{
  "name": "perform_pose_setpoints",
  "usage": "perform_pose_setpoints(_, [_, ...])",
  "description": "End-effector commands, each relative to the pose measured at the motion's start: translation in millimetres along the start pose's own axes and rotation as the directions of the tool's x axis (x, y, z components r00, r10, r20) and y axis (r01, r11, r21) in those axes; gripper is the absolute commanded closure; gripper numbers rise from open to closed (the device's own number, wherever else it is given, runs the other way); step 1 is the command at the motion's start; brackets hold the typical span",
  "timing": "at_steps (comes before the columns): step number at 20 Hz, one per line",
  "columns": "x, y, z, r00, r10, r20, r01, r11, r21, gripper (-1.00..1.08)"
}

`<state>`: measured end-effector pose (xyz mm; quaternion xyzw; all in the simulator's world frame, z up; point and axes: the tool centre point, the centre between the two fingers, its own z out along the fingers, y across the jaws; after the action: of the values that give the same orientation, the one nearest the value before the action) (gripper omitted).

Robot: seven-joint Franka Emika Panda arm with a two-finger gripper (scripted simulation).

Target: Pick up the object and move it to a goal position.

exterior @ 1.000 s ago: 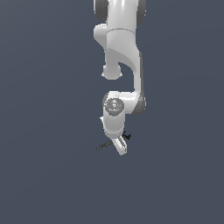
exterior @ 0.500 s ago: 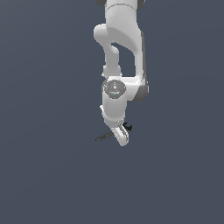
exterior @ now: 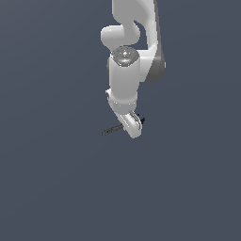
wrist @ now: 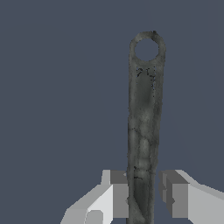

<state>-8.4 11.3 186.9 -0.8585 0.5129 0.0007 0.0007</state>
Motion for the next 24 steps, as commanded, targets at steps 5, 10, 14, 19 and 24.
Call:
perform_pose_setpoints(5, [-10.7, 18.6, -73.6, 1.000, 0.000, -0.001, 0.000, 1.000, 0.000, 1.08])
perform_pose_setpoints(10, [-18.7, 31.8, -130.0, 1.000, 0.000, -0.002, 0.000, 1.000, -0.001, 1.08])
perform_pose_setpoints(14, [-24.3, 40.6, -169.6, 1.000, 0.000, -0.002, 0.000, 1.000, -0.001, 1.08])
perform_pose_setpoints(19, [-30.2, 48.3, -209.1, 1.000, -0.001, -0.003, 0.001, 1.000, -0.001, 1.08])
perform_pose_setpoints(24, [-33.8, 52.7, -234.9, 1.000, -0.002, -0.003, 0.002, 1.000, -0.001, 1.08])
